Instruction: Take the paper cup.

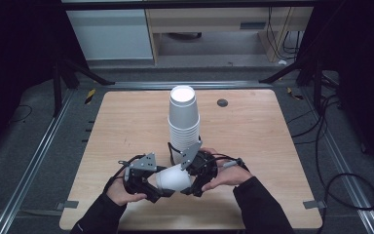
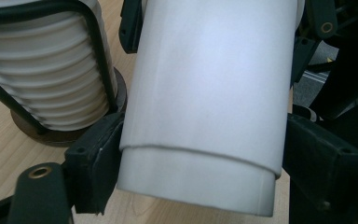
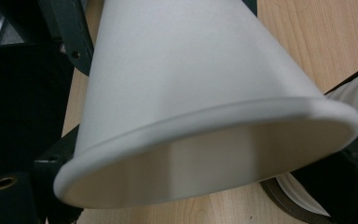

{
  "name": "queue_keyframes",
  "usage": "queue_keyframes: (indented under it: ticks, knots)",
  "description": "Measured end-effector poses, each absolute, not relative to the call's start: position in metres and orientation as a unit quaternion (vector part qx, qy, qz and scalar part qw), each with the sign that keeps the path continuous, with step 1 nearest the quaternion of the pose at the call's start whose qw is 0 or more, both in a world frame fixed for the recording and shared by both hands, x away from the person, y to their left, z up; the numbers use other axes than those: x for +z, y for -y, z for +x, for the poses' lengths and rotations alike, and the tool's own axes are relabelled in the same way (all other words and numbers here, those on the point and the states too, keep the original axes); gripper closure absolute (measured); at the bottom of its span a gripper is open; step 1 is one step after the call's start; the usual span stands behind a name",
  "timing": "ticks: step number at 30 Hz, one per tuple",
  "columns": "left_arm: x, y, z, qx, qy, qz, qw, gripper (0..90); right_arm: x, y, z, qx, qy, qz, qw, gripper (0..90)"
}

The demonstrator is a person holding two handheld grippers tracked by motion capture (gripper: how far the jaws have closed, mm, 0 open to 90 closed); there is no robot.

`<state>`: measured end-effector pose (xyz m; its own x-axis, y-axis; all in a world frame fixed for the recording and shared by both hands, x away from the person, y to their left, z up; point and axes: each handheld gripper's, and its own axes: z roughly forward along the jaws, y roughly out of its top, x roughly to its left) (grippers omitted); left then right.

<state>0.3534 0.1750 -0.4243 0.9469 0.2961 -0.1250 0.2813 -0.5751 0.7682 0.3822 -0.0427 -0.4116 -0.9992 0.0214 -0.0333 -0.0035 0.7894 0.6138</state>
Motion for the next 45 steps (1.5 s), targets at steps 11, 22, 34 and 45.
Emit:
queue_keyframes:
  ticks: [11,22,34,45]
  knots:
    - [-0.424,-0.174,0.353,0.009,-0.16,0.89,0.427,18.5,-0.411,0.04,0.382,0.331,-0.944,0.002,0.015,8.4]
    - [-0.423,-0.175,0.351,0.009,-0.149,0.892,0.426,20.7,-0.412,0.04,0.381,0.332,-0.943,-0.001,0.013,7.3]
    - [-0.421,-0.181,0.353,0.005,-0.154,0.887,0.436,21.6,-0.405,0.046,0.382,0.357,-0.934,0.018,0.009,3.3]
    - [-0.414,-0.198,0.355,0.019,-0.168,0.866,0.471,21.5,-0.391,0.082,0.378,0.425,-0.903,0.06,0.024,3.0]
